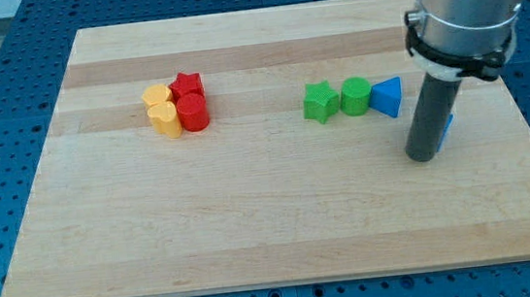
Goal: Move the cube to the right of the triangle
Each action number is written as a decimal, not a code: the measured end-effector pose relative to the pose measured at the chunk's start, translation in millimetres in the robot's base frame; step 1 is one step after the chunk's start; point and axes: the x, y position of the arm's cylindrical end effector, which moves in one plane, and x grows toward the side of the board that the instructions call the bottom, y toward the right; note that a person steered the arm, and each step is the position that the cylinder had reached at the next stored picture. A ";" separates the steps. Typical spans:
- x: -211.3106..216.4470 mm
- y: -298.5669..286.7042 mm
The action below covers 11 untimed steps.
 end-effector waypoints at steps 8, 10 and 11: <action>-45.2 30.3; -49.5 37.1; -45.3 61.6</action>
